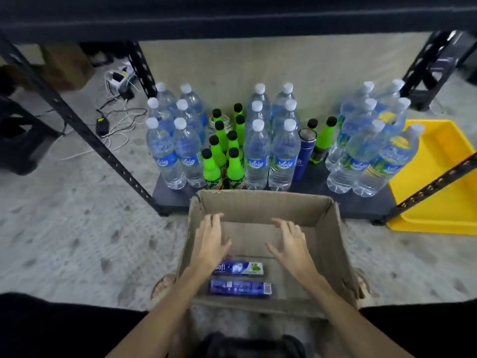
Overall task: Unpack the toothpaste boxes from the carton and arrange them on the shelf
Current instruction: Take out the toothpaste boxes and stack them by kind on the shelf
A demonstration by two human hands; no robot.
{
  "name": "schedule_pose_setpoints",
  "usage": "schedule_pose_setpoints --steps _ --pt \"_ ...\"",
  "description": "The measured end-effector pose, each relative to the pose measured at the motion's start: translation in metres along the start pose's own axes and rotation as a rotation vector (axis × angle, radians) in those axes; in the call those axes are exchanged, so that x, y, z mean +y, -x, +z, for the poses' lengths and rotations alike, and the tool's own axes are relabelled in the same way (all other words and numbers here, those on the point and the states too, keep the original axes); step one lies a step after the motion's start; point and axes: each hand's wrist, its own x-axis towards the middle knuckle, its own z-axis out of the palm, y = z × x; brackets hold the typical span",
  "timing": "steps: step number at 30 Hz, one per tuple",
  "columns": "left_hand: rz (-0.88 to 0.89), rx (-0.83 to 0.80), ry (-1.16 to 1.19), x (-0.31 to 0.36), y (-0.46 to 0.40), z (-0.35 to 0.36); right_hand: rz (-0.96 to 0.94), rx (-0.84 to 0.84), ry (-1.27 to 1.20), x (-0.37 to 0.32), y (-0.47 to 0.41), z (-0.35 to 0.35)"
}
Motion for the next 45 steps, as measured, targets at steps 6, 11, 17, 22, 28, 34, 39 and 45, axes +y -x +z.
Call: schedule_pose_setpoints --steps 6,11,17,22,28,34,39,45 --pt "-0.027 -0.313 -0.209 -0.038 0.000 0.045 0.022 -0.418 0.047 0.032 0.025 0.048" --pt "-0.034 -0.539 -0.130 -0.053 -0.003 0.076 0.085 -0.573 0.068 0.050 0.038 0.079" --pt "0.024 -0.668 -0.138 -0.060 -0.005 0.110 0.119 -0.680 0.077 0.062 0.035 0.092" --pt "0.114 -0.636 -0.253 -0.067 -0.004 0.124 0.079 -0.711 0.136 0.072 0.041 0.098" --pt "0.104 -0.635 -0.244 -0.066 -0.010 0.130 -0.025 -0.676 0.162 0.066 0.036 0.103" --pt "0.148 -0.591 -0.182 -0.070 -0.016 0.128 0.010 -0.676 0.131 0.068 0.037 0.108" --pt "0.145 -0.479 -0.157 -0.071 -0.017 0.123 -0.042 -0.614 0.183 0.066 0.033 0.100" --pt "0.134 -0.374 -0.133 -0.080 -0.025 0.128 -0.062 -0.587 0.298 0.069 0.032 0.100"
